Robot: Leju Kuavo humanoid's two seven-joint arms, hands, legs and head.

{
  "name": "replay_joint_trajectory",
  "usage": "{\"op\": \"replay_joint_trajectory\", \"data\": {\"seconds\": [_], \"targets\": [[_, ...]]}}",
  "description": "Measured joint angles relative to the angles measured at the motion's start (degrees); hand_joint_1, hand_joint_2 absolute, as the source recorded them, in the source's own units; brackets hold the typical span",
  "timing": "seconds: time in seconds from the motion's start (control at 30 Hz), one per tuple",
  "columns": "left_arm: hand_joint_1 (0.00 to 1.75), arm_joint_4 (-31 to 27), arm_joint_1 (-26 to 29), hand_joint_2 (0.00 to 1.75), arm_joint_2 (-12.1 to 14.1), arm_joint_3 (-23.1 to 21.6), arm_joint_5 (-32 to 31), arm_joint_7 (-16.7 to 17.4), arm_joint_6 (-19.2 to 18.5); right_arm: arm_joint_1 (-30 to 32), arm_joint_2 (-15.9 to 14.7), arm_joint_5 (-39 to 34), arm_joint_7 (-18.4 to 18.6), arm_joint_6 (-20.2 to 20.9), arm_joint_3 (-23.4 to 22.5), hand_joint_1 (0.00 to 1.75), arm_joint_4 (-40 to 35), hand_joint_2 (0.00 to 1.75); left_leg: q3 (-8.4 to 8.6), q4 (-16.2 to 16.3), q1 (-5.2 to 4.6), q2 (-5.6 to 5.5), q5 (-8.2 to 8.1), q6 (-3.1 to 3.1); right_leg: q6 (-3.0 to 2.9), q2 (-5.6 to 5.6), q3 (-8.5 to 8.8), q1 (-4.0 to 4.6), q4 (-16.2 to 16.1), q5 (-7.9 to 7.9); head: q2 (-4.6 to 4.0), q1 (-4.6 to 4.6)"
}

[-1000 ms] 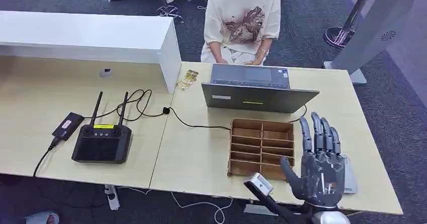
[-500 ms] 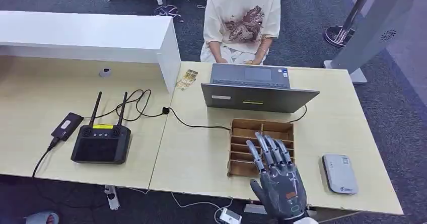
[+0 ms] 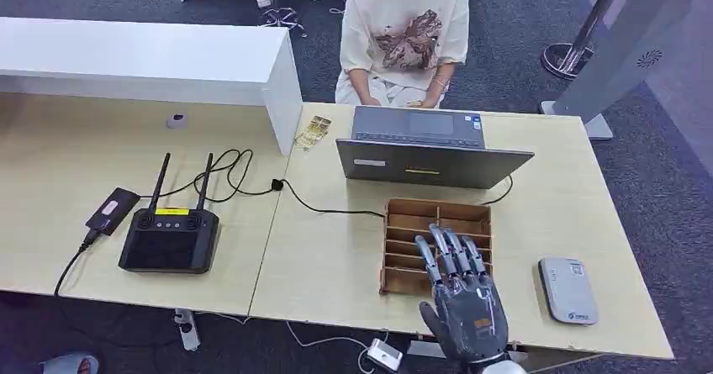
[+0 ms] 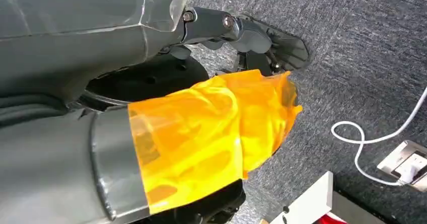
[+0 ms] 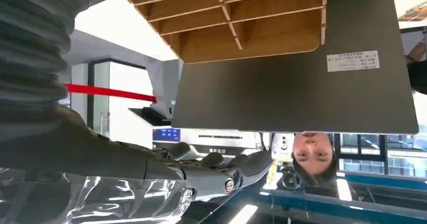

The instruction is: Pass the card to the sensor for recognition and then transmit it.

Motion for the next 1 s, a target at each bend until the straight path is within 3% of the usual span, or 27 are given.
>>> {"op": "replay_joint_trajectory", "data": {"seconds": [0.53,0.7,1.0], "targets": [[0.0,0.0,0.01,0.0,0.0,0.02,0.5,-0.11,0.0,-0.03,1.05,0.0,-0.33,0.18,0.02,0.0,0.46,1.75,0.0,0.0,0.0,0.0,0.0,0.0,0.0,0.0,0.01,0.0,0.0,0.0,0.0,0.0],[0.0,0.0,0.0,0.0,0.0,0.02,0.59,-0.17,-0.02,0.48,3.34,0.0,-4.34,1.07,-1.29,0.0,1.46,1.75,0.0,0.0,0.01,0.0,0.0,0.0,-0.01,0.0,0.0,0.01,0.0,0.0,0.0,0.0],[0.0,0.0,0.0,0.0,0.0,0.02,0.57,-0.17,-0.04,0.69,5.44,0.0,-5.09,1.31,-2.8,0.0,3.36,1.75,0.0,0.0,0.0,0.0,0.0,0.0,-0.01,0.0,0.0,0.0,0.0,0.0,0.0,0.02]]}}
